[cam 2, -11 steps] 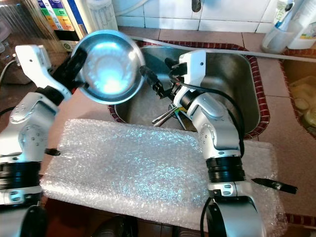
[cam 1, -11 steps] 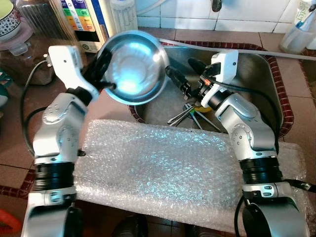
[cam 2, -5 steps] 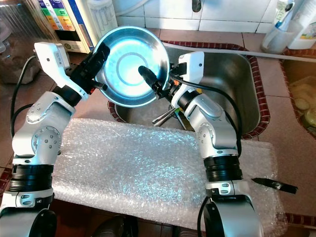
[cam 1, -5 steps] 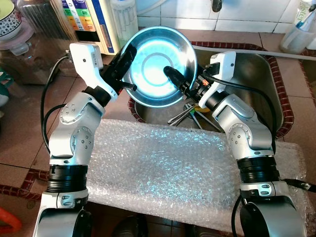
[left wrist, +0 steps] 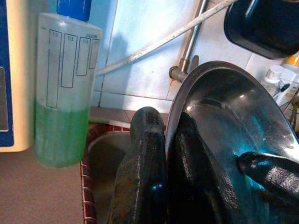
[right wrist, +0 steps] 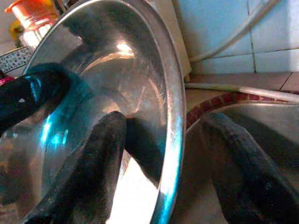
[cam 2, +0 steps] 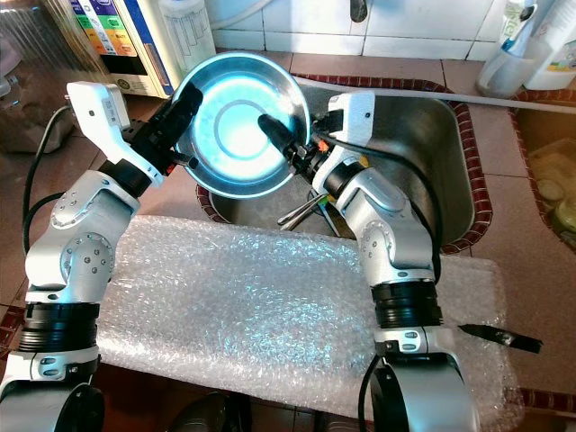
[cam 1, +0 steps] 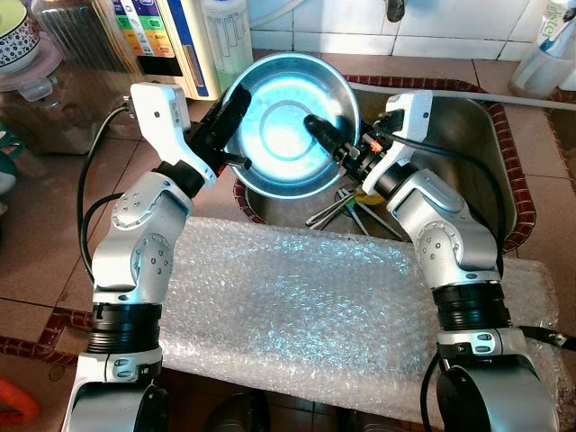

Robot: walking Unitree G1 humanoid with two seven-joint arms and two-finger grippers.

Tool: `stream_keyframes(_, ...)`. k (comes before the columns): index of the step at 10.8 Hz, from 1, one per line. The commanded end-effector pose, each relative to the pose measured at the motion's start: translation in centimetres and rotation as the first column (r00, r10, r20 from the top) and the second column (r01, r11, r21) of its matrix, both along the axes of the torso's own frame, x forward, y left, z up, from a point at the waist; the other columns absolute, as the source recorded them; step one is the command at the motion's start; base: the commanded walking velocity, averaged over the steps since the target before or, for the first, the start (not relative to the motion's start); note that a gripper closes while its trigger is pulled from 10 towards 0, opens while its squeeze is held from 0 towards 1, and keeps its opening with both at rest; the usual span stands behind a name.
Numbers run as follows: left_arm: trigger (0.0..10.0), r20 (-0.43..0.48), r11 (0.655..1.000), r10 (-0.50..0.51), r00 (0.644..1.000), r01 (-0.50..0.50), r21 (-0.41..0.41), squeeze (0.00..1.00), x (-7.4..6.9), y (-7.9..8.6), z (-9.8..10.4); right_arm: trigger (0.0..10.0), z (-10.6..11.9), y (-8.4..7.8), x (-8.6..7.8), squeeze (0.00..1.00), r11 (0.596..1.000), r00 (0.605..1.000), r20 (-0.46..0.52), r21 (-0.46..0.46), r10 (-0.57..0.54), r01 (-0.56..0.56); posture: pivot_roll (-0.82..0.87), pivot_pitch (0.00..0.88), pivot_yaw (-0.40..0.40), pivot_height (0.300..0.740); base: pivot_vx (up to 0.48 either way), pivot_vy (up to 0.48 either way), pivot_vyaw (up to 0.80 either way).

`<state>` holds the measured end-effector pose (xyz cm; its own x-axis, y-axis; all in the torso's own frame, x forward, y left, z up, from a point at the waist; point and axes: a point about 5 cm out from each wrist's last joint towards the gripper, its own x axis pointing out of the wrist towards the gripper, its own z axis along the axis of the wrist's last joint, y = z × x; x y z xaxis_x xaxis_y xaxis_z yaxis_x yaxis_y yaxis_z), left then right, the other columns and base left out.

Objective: Kitchen organization

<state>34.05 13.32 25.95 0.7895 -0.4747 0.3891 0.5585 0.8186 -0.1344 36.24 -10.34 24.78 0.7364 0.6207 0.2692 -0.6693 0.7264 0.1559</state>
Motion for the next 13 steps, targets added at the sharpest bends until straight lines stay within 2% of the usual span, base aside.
stream_keyframes(1,0.0,0.053,0.999,-0.045,0.998,0.045,0.003,0.00,-0.5,-0.6,0.8,0.0,0.1,-0.3,0.2,0.00,1.000,0.999,-0.020,0.009,-0.029,0.029,-0.05,0.243,0.098,0.740,0.000,0.000,0.00)
stream_keyframes(4,0.0,0.064,0.997,-0.076,0.995,0.076,-0.001,0.00,-1.0,-1.1,1.1,0.0,-0.3,-0.1,0.1,0.00,0.999,0.998,-0.066,0.045,0.017,-0.014,-0.05,0.247,0.097,0.740,0.000,0.000,0.00)
stream_keyframes(5,0.0,0.068,0.993,-0.120,0.990,0.120,-0.002,0.00,-1.4,-1.4,1.2,0.0,-0.5,0.0,0.1,0.00,0.998,0.997,-0.079,0.056,0.028,-0.023,-0.05,0.248,0.098,0.740,0.000,0.000,0.00)
stream_keyframes(9,0.0,0.066,0.974,-0.225,0.972,0.224,0.020,0.00,-2.2,-2.5,1.1,0.0,-0.4,-0.5,0.4,0.00,0.997,0.995,-0.096,0.081,-0.003,0.011,-0.04,0.249,0.099,0.740,0.000,0.000,0.00)
stream_keyframes(10,2.2,0.059,0.968,-0.245,0.968,0.241,0.065,0.00,-2.4,-2.8,0.7,0.0,-0.2,-0.7,0.5,0.00,0.996,0.995,-0.091,0.084,-0.029,0.037,-0.05,0.251,0.099,0.740,0.000,0.000,0.00)
stream_keyframes(11,2.7,0.043,0.962,-0.268,0.962,0.266,0.056,0.00,-2.6,-3.1,0.4,0.0,0.0,-0.9,0.5,0.00,0.994,0.995,-0.084,0.088,-0.050,0.057,-0.05,0.253,0.101,0.740,0.000,0.000,0.00)
stream_keyframes(13,1.8,0.033,0.957,-0.286,0.958,0.283,0.065,0.00,-2.8,-3.5,0.1,0.0,0.0,-1.1,0.7,0.00,0.991,0.993,-0.088,0.096,-0.081,0.089,-0.05,0.253,0.102,0.740,0.000,0.000,0.00)
